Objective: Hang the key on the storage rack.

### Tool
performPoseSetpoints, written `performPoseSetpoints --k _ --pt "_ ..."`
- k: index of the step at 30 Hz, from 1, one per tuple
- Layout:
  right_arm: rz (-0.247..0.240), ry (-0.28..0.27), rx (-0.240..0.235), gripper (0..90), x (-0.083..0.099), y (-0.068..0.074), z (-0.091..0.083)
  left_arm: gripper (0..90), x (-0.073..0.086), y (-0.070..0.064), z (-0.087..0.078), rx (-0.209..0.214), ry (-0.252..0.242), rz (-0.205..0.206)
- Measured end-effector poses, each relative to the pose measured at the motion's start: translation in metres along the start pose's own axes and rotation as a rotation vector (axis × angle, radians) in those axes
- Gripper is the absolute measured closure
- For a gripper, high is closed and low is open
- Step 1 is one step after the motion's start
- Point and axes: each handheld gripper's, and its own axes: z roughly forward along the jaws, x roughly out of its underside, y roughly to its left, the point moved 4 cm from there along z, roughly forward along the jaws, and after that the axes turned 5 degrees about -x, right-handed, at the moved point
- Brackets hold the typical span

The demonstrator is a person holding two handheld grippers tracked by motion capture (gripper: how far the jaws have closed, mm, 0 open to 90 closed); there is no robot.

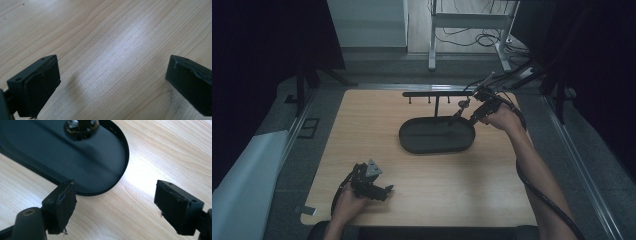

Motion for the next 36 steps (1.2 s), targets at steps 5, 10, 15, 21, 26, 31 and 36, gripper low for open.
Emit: performPoseSetpoints --k 5,10,15,21,26,31,36 --pt "-0.038 -0.015 -0.002 14.6 0.006 0.002 -0.002 0.0 0.000 0.000 0.000 0.002 -0.007 -0.006" --pt "-0.078 -0.031 -0.006 13.0 0.013 0.010 -0.005 0.0 -0.001 -0.001 0.000 0.003 -0.006 -0.007" --pt "-0.105 -0.046 -0.010 12.3 0.018 0.017 -0.007 0.0 -0.001 -0.001 0.000 0.001 -0.005 -0.005" --pt "-0.141 -0.069 -0.006 11.6 0.023 0.025 -0.010 0.0 0.000 0.000 -0.001 -0.001 -0.006 -0.008" --pt "-0.164 -0.081 -0.008 11.5 0.030 0.029 -0.012 0.0 -0.001 -0.001 0.000 0.000 -0.005 -0.007" --pt "-0.176 -0.087 -0.009 11.5 0.037 0.032 -0.014 0.0 -0.001 -0.001 0.000 -0.001 -0.005 -0.006" --pt "-0.183 -0.101 -0.015 11.5 0.046 0.033 -0.015 0.0 -0.001 -0.001 -0.001 -0.001 -0.005 -0.004"
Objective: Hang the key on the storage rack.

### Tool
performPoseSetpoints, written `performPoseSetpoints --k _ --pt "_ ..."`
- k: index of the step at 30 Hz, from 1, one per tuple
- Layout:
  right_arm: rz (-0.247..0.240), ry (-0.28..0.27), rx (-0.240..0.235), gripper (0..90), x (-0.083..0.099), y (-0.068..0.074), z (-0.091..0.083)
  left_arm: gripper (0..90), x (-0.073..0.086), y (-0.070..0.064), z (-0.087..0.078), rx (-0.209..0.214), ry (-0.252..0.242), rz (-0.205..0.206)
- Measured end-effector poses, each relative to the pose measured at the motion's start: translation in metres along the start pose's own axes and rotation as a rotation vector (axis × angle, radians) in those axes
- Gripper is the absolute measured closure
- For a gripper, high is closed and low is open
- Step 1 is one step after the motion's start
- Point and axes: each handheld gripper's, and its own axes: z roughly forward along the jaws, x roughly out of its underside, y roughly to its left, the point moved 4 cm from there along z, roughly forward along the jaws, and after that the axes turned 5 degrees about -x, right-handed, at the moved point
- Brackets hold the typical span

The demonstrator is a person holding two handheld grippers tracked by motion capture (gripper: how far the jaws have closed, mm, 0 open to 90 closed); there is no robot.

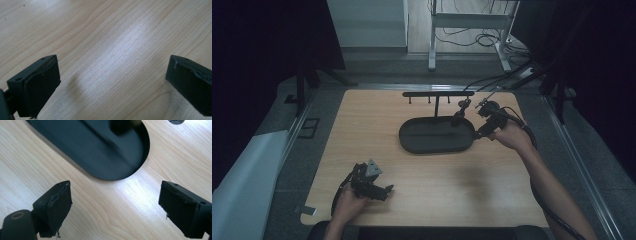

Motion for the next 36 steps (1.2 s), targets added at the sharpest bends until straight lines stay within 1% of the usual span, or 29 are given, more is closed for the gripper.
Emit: performPoseSetpoints --k 5,6,12,22,26,32,34,36 --pt "-0.016 -0.009 -0.002 11.3 0.008 0.004 -0.002 0.0 0.000 0.000 0.000 0.006 -0.001 -0.003" --pt "-0.017 -0.013 -0.007 11.3 0.010 0.005 -0.003 0.0 0.000 0.000 -0.001 0.012 -0.005 -0.009" --pt "-0.032 -0.024 -0.008 10.7 0.018 0.011 -0.005 0.0 -0.001 0.001 -0.001 0.015 -0.012 -0.015" --pt "-0.056 -0.057 -0.008 9.8 0.033 0.021 -0.012 0.0 -0.001 0.001 -0.002 0.015 -0.014 -0.020" --pt "-0.051 -0.078 -0.018 8.3 0.042 0.026 -0.012 0.0 0.000 0.002 -0.002 0.014 -0.016 -0.023" --pt "-0.048 -0.089 -0.028 5.5 0.057 0.033 -0.013 0.0 0.000 0.003 -0.003 0.013 -0.012 -0.022" --pt "-0.050 -0.090 -0.029 5.2 0.059 0.034 -0.013 0.0 0.000 0.002 -0.003 0.012 -0.015 -0.026" --pt "-0.043 -0.098 -0.030 3.9 0.065 0.037 -0.015 0.0 0.000 0.002 -0.003 0.011 -0.019 -0.028"
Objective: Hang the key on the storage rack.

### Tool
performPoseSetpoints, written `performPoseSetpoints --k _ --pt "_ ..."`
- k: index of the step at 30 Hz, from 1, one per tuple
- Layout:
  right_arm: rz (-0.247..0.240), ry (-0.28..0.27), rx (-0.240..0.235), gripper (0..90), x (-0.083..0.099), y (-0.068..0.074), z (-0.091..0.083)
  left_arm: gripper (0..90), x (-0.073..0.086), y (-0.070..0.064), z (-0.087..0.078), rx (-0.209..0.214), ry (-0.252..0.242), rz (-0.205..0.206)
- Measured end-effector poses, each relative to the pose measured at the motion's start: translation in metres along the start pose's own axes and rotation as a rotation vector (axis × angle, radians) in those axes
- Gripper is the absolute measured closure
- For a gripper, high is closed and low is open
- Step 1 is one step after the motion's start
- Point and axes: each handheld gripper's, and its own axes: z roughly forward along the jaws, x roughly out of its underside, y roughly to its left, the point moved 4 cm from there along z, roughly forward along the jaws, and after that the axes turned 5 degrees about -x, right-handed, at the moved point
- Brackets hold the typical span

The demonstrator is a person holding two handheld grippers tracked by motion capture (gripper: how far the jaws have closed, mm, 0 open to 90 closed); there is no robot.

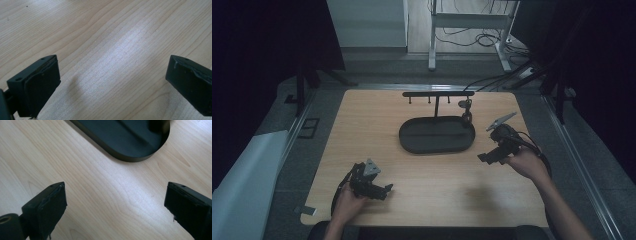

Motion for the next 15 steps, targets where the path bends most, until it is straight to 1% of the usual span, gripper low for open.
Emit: performPoseSetpoints --k 9,11,15 --pt "0.001 -0.021 0.016 2.5 0.020 0.006 -0.008 0.0 0.000 -0.001 0.000 0.001 0.003 0.002" --pt "0.002 -0.036 0.025 2.5 0.026 0.008 -0.010 0.0 0.000 -0.001 0.000 0.001 0.004 0.004" --pt "-0.006 -0.039 0.048 2.5 0.036 0.010 -0.011 0.0 0.000 -0.002 0.000 0.001 0.005 0.001"
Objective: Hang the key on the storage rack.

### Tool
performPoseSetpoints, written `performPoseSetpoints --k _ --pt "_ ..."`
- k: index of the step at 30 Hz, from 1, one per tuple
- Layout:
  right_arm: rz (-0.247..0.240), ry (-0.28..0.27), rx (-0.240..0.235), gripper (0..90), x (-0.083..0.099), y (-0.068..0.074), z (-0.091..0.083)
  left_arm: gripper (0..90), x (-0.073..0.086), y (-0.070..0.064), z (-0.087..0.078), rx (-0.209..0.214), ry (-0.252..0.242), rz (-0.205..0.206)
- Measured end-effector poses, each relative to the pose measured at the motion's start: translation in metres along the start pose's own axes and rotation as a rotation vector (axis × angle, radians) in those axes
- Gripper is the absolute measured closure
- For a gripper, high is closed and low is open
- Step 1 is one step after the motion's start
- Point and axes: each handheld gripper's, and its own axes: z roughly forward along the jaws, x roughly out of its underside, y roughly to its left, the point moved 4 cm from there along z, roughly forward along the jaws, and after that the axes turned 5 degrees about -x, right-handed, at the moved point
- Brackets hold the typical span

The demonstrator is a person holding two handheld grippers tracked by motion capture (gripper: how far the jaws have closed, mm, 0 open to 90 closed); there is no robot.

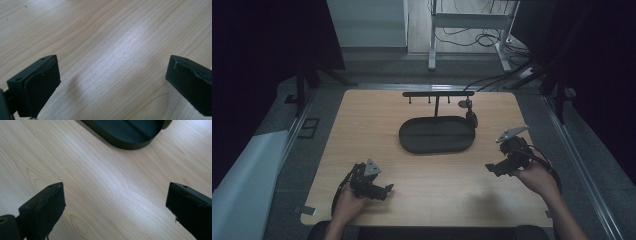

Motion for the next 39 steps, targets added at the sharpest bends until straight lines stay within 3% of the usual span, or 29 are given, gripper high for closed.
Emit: performPoseSetpoints --k 7,15,27,36,39 --pt "0.027 -0.053 -0.018 2.5 0.015 0.008 0.003 0.0 0.000 0.000 0.000 -0.002 0.004 0.005" --pt "0.049 -0.084 -0.044 2.5 0.035 0.022 0.025 0.0 0.000 0.000 0.000 -0.005 0.001 0.003" --pt "0.090 -0.145 -0.029 2.1 0.057 0.034 0.066 0.0 0.000 -0.002 0.000 -0.010 0.002 0.011" --pt "0.071 -0.173 -0.032 0.5 0.067 0.042 0.088 0.0 0.000 -0.004 0.002 -0.008 0.005 0.020" --pt "0.050 -0.146 -0.028 0.0 0.070 0.044 0.093 0.0 -0.001 -0.004 0.003 -0.008 0.007 0.027"
